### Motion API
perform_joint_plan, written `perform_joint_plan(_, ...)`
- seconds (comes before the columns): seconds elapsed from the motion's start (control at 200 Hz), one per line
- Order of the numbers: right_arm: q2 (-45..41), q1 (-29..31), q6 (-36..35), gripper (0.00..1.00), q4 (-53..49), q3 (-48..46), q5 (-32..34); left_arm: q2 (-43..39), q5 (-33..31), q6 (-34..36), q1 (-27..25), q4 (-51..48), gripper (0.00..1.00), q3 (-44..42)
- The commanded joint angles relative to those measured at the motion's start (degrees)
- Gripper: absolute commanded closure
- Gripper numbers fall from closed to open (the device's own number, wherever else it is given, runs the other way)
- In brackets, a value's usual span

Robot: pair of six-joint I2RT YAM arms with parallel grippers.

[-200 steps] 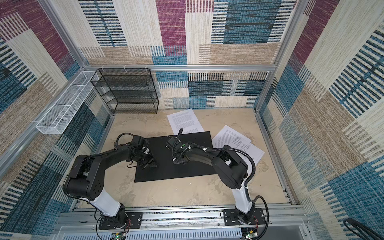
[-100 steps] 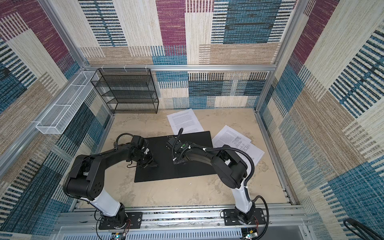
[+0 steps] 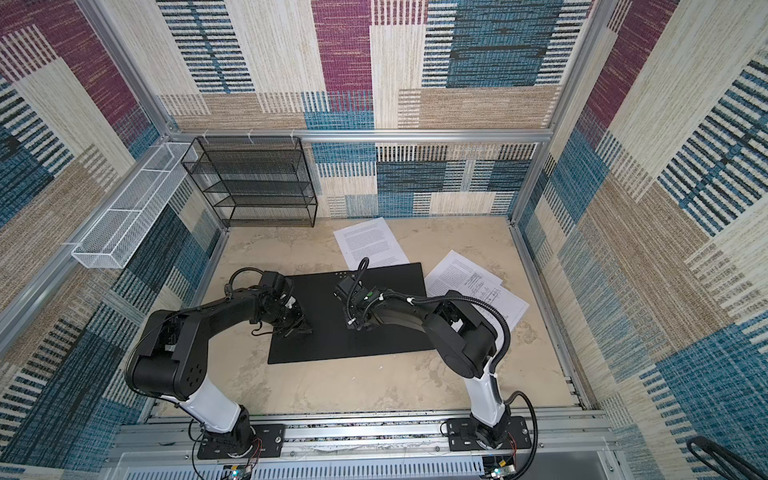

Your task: Put the files into the folder

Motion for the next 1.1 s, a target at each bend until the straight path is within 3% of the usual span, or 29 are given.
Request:
perform_joint_plan(0.0,-1.0,0.0,-1.0,0.86,-5.5,-0.5,-0.6,0.9,-12.8,0.2,0.5,-6.4,0.85,-0.9)
perform_joint_plan(0.23,-1.1,0.0,-2.8,0.79,-6.5,0.5,-3.9,1.3,-12.4,0.0,0.6,-6.0,0.85,-0.9)
perform_joint_plan(0.421,-1.8,0.0,-3.9,0.8,-5.9,-0.4,-6.5,1.7,-12.1,-0.2,0.6,-5.6,0.85,-1.1)
perform_joint_plan(0.656,-0.9,0.0,-3.6,0.84,-7.0,0.1,-5.0,2.0,-12.1,-0.2,0.7,-5.5,0.86,-1.2)
perform_joint_plan(0.791,-1.1,0.0,-3.4,0.77,-8.2,0.1,-3.8,2.1,-12.0,-0.3,0.7,-5.4,0.86,-1.1)
perform_joint_plan(1.097,-0.9,0.0,-3.1,0.83,-7.8,-1.1,-4.4,2.5,-11.9,-0.4,1.0,-5.4,0.87,-1.1)
